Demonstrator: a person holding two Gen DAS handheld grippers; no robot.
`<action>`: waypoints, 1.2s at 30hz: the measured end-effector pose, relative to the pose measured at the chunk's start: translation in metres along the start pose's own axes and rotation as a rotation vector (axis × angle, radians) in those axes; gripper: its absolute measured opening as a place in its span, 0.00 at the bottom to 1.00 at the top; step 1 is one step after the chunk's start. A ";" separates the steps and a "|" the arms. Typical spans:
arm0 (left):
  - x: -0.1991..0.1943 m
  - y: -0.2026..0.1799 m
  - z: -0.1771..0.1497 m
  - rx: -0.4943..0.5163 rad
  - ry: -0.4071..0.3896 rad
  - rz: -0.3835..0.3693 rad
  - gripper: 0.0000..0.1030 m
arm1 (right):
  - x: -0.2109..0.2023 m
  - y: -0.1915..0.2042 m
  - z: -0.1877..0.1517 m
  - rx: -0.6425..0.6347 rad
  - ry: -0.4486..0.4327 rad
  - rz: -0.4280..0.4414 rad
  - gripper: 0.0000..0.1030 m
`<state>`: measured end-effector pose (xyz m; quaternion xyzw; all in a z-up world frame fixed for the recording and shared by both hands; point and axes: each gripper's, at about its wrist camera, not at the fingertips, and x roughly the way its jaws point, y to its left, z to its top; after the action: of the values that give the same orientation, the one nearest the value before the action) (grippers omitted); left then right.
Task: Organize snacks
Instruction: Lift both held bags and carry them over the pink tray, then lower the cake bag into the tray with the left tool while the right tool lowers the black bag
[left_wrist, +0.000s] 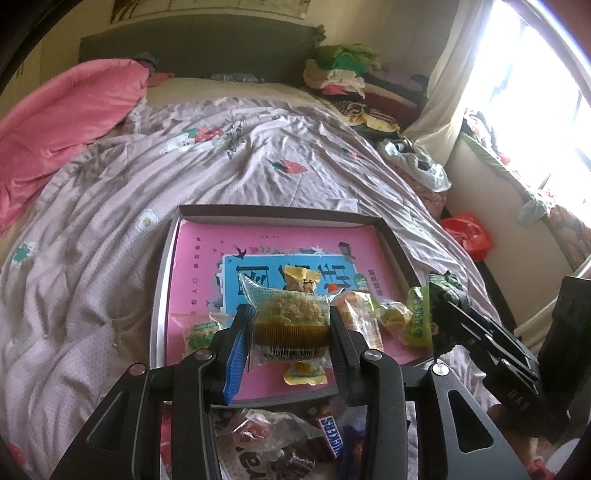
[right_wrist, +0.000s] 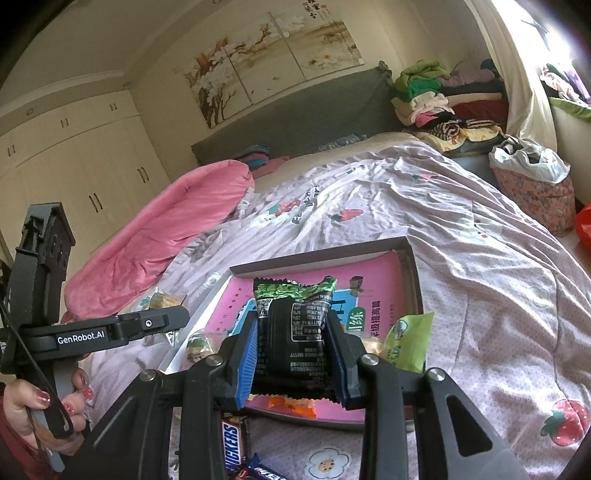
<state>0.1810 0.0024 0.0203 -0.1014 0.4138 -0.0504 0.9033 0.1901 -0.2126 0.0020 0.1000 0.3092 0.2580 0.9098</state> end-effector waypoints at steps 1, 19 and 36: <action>0.003 0.000 0.000 0.000 0.004 0.002 0.40 | 0.001 -0.001 0.000 0.000 0.003 -0.003 0.34; 0.037 0.005 -0.010 -0.013 0.071 0.026 0.40 | 0.020 -0.008 -0.012 0.002 0.061 -0.028 0.34; 0.049 0.001 -0.016 0.016 0.105 0.036 0.40 | 0.040 -0.001 -0.020 -0.047 0.115 -0.050 0.34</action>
<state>0.2006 -0.0074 -0.0267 -0.0840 0.4618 -0.0426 0.8820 0.2049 -0.1919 -0.0347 0.0558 0.3573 0.2478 0.8988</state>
